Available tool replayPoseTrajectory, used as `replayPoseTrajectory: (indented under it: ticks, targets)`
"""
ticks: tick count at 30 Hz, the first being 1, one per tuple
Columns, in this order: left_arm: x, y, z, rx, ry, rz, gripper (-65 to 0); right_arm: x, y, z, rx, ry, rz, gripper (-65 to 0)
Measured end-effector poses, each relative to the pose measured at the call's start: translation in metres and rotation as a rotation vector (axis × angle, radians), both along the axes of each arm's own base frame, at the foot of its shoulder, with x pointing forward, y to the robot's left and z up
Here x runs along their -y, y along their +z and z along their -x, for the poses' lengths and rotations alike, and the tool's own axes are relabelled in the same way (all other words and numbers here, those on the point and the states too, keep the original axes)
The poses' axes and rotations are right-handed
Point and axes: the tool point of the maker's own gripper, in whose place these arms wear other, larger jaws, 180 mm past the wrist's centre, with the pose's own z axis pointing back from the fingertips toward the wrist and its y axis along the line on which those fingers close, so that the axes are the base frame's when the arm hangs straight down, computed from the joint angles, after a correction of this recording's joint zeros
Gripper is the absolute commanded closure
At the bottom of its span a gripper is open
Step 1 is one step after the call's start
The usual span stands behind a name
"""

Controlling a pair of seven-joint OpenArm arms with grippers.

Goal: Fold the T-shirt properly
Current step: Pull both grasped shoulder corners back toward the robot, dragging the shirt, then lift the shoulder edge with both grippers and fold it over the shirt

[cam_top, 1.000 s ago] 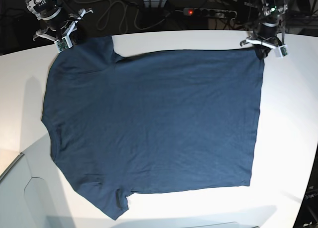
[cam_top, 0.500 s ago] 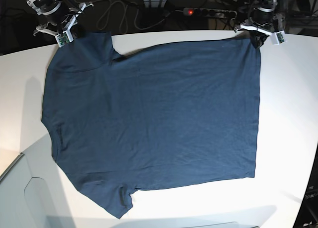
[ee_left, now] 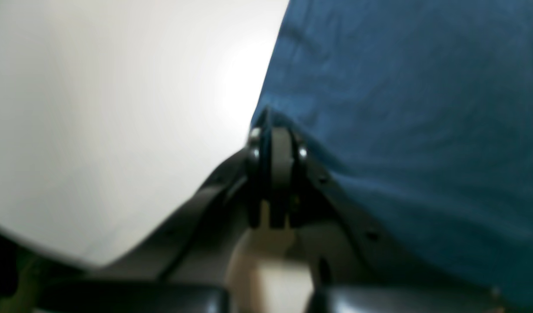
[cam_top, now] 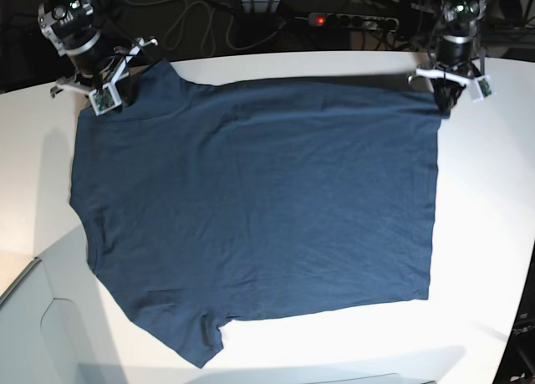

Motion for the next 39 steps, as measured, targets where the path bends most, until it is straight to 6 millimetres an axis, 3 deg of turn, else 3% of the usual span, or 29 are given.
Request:
replayPoseTrajectory:
  ticks: [14, 20, 29, 32, 39]
  targets:
    - [0.007, 0.014, -0.05, 0.048, -0.016, 0.042, 0.0, 0.011, 0.036, -0.081, 0.109, -0.021, 0.062, -0.1]
    - [0.008, 0.026, -0.075, 0.098, -0.021, 0.053, 0.0, 0.022, 0.028, -0.107, 0.099, -0.052, 0.056, -0.1]
    - [-0.004, 0.009, -0.098, 0.072, 0.0, 0.081, 0.0, 0.036, 0.023, -0.16, 0.114, -0.101, 0.002, -0.1]
    - [-0.007, 0.004, -0.104, 0.073, 0.013, 0.092, 0.0, 0.029, 0.009, -0.17, 0.068, -0.074, 0.009, -0.1]
    - [-0.009, -0.001, -0.113, 0.068, 0.023, 0.11, 0.0, 0.013, 0.015, -0.194, 0.112, -0.02, -0.021, -0.1]
